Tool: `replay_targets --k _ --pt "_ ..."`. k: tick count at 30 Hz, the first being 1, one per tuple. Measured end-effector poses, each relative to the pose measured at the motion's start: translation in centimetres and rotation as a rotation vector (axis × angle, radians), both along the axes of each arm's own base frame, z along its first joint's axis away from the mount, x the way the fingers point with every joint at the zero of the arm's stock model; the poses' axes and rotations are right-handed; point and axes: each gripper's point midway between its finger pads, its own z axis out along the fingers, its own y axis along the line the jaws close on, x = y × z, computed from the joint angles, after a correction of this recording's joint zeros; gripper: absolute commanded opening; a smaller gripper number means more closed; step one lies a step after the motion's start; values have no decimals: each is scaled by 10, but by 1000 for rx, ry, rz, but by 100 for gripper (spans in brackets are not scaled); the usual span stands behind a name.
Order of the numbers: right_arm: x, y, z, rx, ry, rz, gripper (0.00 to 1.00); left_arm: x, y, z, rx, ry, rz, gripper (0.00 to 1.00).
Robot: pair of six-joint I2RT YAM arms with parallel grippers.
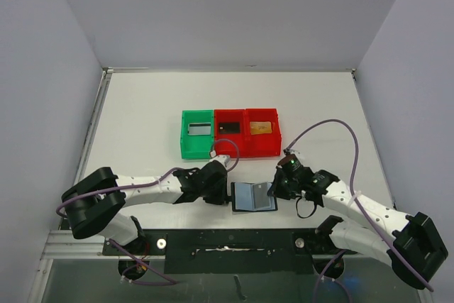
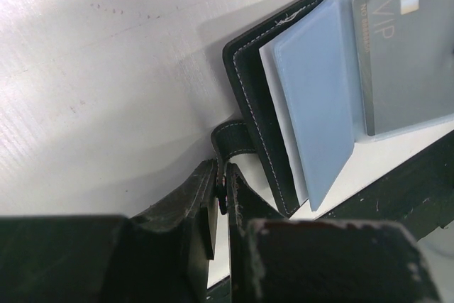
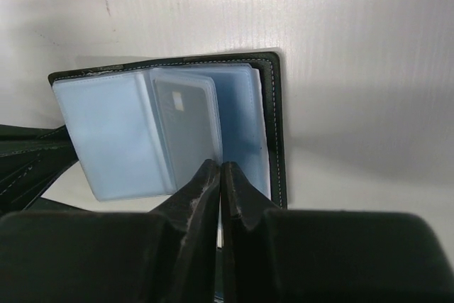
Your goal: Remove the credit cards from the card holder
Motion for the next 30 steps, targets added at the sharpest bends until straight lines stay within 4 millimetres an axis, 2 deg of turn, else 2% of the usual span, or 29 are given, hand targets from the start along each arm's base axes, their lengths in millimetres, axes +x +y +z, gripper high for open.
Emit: replay_targets --k 2,3,8,12,16,20,24,30 --pt "0 1 4 -2 -2 5 15 0 1 0 2 1 0 0" --pt "1 2 6 -2 -5 8 16 0 1 0 4 2 0 0" --pt "4 6 10 -5 -5 40 8 0 2 0 15 -2 -2 0" --pt "2 5 2 -32 20 55 9 1 4 0 21 -6 2 0" --pt "-2 -1 -5 -80 44 56 26 2 4 2 20 -11 6 0" --pt "0 -5 -2 -106 36 46 35 3 5 8 11 -25 12 0" --pt "2 -2 1 -92 28 50 37 4 5 13 2 -33 13 6" --pt "2 8 -3 -70 41 72 35 4 5 18 -9 -38 12 17"
